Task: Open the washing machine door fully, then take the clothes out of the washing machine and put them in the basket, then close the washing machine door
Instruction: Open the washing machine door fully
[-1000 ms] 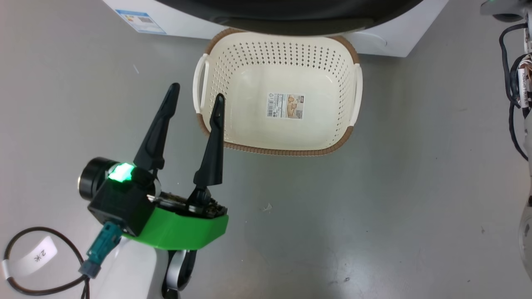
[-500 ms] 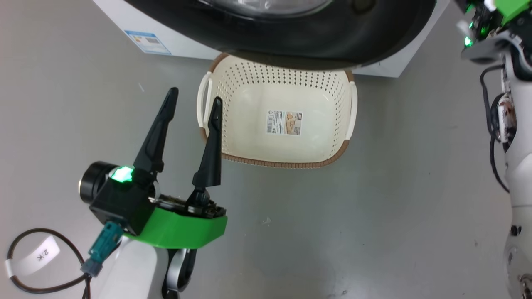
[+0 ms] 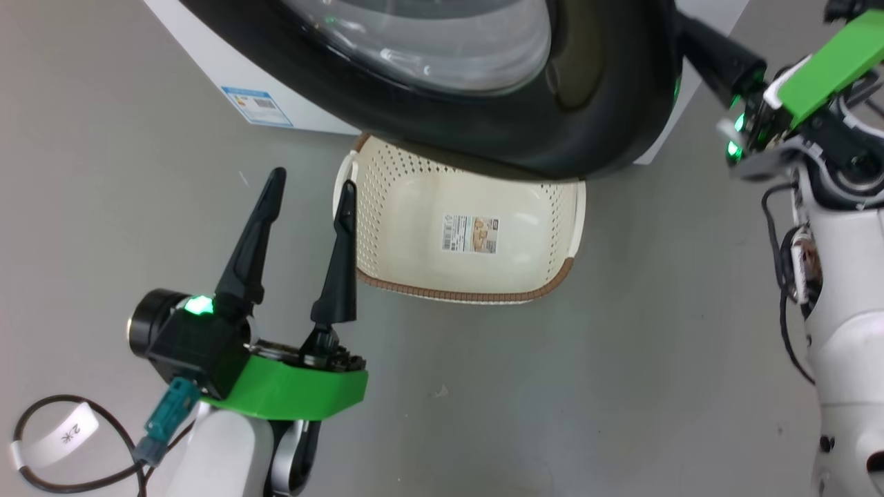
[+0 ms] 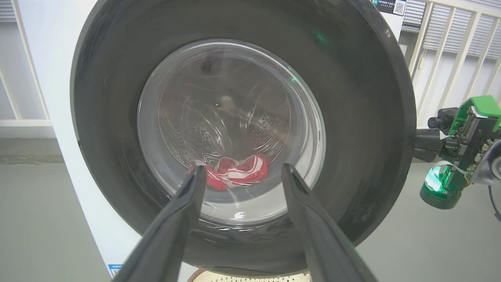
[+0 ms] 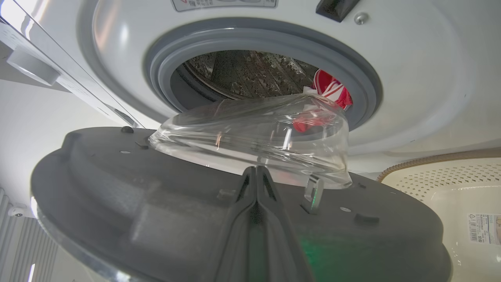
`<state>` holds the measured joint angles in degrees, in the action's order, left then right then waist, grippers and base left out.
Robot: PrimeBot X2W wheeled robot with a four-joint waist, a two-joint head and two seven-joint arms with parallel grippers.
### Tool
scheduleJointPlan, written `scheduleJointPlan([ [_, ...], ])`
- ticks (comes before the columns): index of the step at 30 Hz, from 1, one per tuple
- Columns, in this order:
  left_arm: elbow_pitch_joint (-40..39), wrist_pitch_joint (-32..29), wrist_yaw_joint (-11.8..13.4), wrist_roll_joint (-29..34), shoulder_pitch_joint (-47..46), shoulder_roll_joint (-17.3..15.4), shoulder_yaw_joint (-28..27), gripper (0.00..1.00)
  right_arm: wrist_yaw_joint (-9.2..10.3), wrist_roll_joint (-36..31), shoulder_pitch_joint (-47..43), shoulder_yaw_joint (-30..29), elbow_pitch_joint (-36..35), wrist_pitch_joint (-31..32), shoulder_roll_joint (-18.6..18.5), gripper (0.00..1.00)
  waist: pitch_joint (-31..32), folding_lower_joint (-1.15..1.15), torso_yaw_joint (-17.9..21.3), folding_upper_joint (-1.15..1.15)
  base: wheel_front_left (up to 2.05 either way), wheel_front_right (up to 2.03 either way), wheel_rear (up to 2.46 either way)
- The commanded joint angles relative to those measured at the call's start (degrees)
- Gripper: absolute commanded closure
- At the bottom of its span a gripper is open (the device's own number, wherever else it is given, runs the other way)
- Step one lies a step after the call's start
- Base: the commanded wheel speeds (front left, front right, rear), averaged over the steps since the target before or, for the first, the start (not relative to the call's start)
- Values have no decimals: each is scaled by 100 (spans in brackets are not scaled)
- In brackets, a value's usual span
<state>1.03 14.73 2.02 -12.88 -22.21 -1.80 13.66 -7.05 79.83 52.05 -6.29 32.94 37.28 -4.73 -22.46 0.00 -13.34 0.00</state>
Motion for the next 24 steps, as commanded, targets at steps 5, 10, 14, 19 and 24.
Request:
scheduleJointPlan([
  [5, -50, 27, 43, -65, 162, -108, -234, 0, -44, 172, -484, 202, -367, 85, 176, 100, 324, 0, -62, 0, 0, 0, 0],
  [10, 18, 27, 71, -85, 293, -108, -244, 0, -44, 304, -877, 275, -579, 72, 182, 100, 563, 0, -129, 0, 0, 0, 0],
  [14, 69, 27, 77, -86, 390, -108, -266, 0, -44, 506, -1179, 423, -724, 10, 183, 100, 722, 0, -199, 0, 0, 0, 0],
  [19, 141, 27, 66, -85, 502, -108, -310, 0, -44, 766, -1537, 677, -868, -84, 184, 100, 915, 0, -274, 0, 0, 0, 0],
  [24, 211, 27, 58, -83, 610, -108, -339, 0, -44, 939, -1835, 903, -1048, -167, 184, 100, 1096, 0, -339, 0, 0, 0, 0],
])
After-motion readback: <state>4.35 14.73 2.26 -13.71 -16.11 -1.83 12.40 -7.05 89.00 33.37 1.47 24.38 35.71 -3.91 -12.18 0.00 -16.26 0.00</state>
